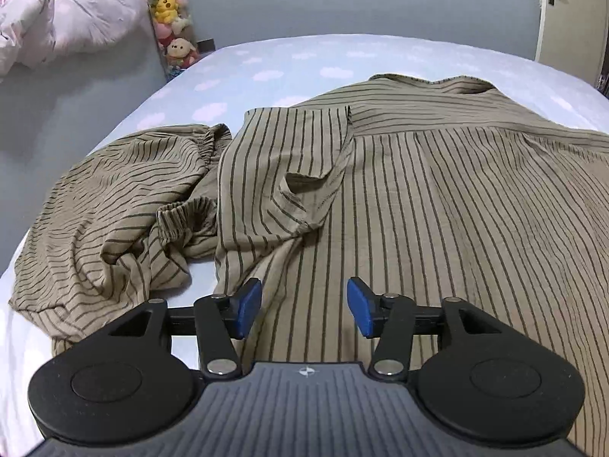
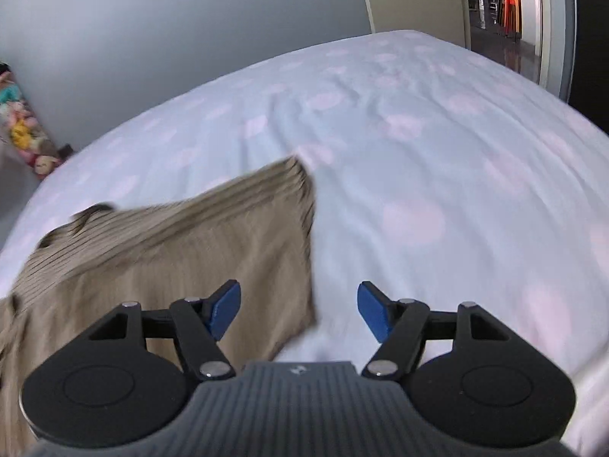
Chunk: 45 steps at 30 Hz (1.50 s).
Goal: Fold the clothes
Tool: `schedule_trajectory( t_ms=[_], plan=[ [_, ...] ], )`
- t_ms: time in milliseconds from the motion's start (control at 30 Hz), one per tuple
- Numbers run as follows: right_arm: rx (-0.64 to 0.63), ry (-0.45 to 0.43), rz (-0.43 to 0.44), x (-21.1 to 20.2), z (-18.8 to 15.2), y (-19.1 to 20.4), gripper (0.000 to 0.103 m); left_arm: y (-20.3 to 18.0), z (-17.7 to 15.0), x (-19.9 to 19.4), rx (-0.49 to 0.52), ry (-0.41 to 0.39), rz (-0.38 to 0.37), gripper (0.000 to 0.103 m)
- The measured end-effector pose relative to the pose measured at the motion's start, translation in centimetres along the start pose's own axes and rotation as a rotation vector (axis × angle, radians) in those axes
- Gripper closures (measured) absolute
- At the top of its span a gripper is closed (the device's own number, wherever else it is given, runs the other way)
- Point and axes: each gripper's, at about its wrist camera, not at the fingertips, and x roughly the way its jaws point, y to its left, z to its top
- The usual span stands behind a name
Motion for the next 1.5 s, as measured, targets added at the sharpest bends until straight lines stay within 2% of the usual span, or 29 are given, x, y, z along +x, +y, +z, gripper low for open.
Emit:
schedule_trajectory(
  t_ms=[133,300,467,533,567,633,667,700,800,933,1133,1200,1233,1300,1367,1433,1500],
  plan=[
    [0.071,-0.012,0.004,5.2,3.3,-1.2,0.032,-0.1,-0.1,1.2,0.004,-0.001,0.005,0.05],
    [0.116,0.022,-0.008,11.3,5.6,-1.7,0.034,-1.0,0.1,2.4,0.03,0.001,0.039,0.05],
    [0.149,0.028,0.0,14.9,6.2,-2.1,0.037,-0.7,0.6,3.2,-0.005,-0.005,0.044,0.05],
    [0.149,0.032,-0.016,15.7,5.8,-1.8,0.041,-0.5,0.6,3.7,-0.026,0.011,0.037,0.05],
    [0.136,0.023,-0.027,15.8,5.5,-1.5,0.044,-0.5,0.5,4.0,-0.034,0.02,0.034,0.05],
    [0.111,0.008,-0.045,15.9,5.2,-1.1,0.07,-0.7,0.4,4.2,-0.028,0.028,0.031,0.05],
    [0.116,0.009,-0.03,15.8,5.2,-1.1,0.077,-0.8,0.3,4.3,-0.021,0.029,0.031,0.05],
    [0.127,0.014,-0.007,15.5,5.2,-1.1,0.091,-0.8,0.3,4.2,-0.012,0.027,0.029,0.05],
    [0.118,0.006,0.005,14.3,5.7,-0.2,0.101,-0.9,0.2,3.6,0.007,0.012,0.027,0.05],
    [0.072,-0.029,0.029,11.4,7.0,2.3,0.101,0.0,0.4,2.3,-0.016,-0.025,0.019,0.05],
    [-0.044,-0.073,0.067,7.5,8.8,8.4,0.102,2.2,0.6,0.4,-0.106,-0.075,-0.015,0.05],
    [-0.059,-0.07,0.049,7.0,8.8,9.6,0.101,2.8,0.5,-0.2,-0.125,-0.091,-0.023,0.05],
    [-0.057,-0.066,0.031,7.1,8.7,9.9,0.097,3.1,0.4,-0.4,-0.13,-0.093,-0.023,0.05],
    [-0.05,-0.047,-0.013,7.6,8.3,9.5,0.096,3.6,0.3,-0.5,-0.143,-0.085,-0.016,0.05],
    [-0.042,-0.028,-0.052,8.3,7.7,8.7,0.089,4.1,0.3,-0.4,-0.164,-0.075,-0.007,0.05],
    [-0.035,-0.015,-0.085,9.1,7.2,7.6,0.071,4.6,0.3,-0.1,-0.187,-0.065,-0.001,0.05],
    [-0.027,-0.005,-0.11,9.9,6.9,6.1,0.066,4.7,0.3,0.5,-0.208,-0.052,-0.003,0.05]
  ],
)
